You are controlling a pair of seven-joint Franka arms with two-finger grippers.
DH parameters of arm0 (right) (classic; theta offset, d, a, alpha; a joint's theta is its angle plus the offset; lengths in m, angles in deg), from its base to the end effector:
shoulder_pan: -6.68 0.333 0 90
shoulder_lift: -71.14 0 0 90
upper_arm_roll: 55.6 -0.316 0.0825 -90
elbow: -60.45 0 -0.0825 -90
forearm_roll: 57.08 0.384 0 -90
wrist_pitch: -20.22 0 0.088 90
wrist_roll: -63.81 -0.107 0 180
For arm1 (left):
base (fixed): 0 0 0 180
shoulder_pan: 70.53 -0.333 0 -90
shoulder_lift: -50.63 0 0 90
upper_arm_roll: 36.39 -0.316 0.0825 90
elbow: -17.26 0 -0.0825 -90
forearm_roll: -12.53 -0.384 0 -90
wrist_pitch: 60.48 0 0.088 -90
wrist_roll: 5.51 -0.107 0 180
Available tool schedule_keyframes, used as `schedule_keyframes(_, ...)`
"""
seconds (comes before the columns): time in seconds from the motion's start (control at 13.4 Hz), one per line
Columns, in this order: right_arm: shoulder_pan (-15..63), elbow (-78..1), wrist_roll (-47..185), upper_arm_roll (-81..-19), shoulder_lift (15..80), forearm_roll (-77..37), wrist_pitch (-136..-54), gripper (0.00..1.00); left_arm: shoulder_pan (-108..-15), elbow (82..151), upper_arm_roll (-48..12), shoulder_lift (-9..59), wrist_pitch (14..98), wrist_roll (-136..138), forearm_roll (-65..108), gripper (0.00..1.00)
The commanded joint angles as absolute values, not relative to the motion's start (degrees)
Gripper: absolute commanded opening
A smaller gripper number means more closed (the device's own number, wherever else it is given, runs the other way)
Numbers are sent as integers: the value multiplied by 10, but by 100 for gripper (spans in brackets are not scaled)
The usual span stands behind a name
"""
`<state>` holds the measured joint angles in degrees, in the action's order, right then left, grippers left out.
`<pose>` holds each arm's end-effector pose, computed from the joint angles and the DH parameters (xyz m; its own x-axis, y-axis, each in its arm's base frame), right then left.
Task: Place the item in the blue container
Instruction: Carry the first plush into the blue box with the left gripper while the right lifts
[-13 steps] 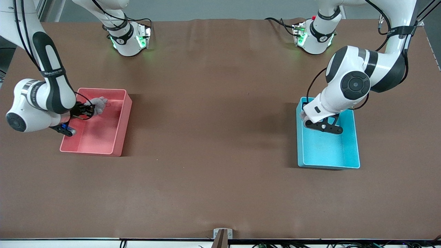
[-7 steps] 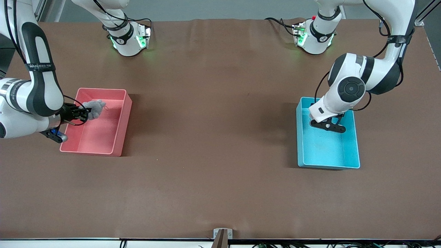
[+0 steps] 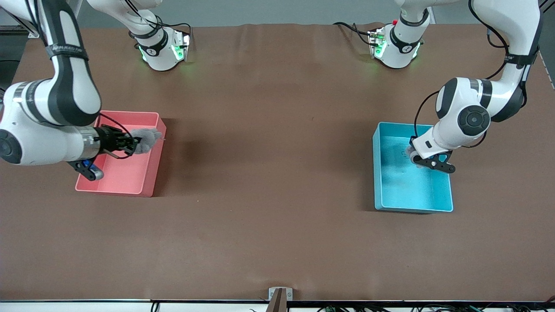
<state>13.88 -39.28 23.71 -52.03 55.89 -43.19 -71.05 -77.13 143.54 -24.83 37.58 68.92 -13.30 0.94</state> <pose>0.5815 0.0645 0.3981 0.6754 -0.5936 -0.4375 -0.6174 -0.7796 0.1047 0.5319 -0.0410 0.2667 0.9215 -0.3437 -0.1808 -0.3597 -0.9309 -0.0632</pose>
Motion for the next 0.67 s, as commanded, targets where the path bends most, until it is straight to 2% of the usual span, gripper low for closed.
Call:
schedule_keyframes(0.0, 216, -407, 112, -516, 574, -419, -761, 2, -783, 1433, -243, 348, 721, -146, 0, 10)
schedule_keyframes(0.3, 357, -408, -77, -516, 552, -419, -885, 2, -802, 1426, -243, 324, 746, -164, -32, 11)
schedule_keyframes(0.52, 423, -405, -175, -516, 518, -419, -978, 2, -804, 1421, -243, 317, 746, -164, -33, 12)
schedule_keyframes(0.6, 440, -405, -200, -516, 506, -419, -1005, 2, -804, 1421, -243, 317, 746, -164, -33, 15)
